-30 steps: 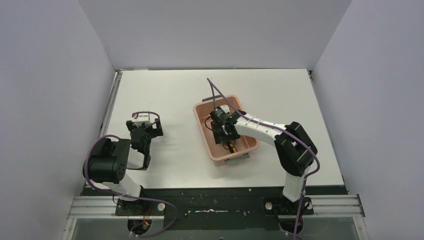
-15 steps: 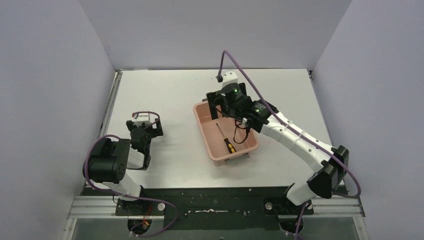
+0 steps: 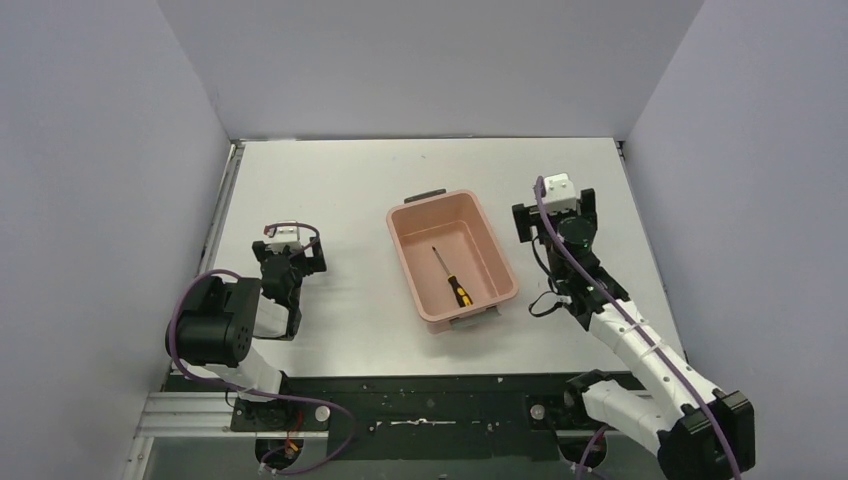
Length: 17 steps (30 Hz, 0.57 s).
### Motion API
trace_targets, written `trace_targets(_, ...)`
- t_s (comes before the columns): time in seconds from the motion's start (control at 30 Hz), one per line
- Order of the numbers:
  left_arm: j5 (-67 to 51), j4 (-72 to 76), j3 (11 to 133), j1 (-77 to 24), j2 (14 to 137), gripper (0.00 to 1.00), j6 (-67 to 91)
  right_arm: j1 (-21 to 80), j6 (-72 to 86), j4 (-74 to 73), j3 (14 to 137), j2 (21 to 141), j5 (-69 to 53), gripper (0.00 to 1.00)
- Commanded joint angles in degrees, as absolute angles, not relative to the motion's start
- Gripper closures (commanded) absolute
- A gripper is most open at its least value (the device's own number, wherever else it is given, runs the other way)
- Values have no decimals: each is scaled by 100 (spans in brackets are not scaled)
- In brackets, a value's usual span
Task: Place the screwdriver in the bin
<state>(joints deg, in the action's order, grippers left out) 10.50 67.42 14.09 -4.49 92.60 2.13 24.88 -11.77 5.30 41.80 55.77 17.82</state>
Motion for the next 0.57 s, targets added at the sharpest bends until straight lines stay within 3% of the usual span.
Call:
trace_targets(0.0,1072,6923,1459,-430,9231,3,167,1446,-1194,1710,3395,5569,1236,0)
trace_targets(0.3,1063,6926,1459,-428,9234,3,170,926,-10,3157,1718,5730,1321,0)
trace_targets(0.53,1079,6932,1463,-431,9232,3,166,922,147,3261,1417,5859,1344,0)
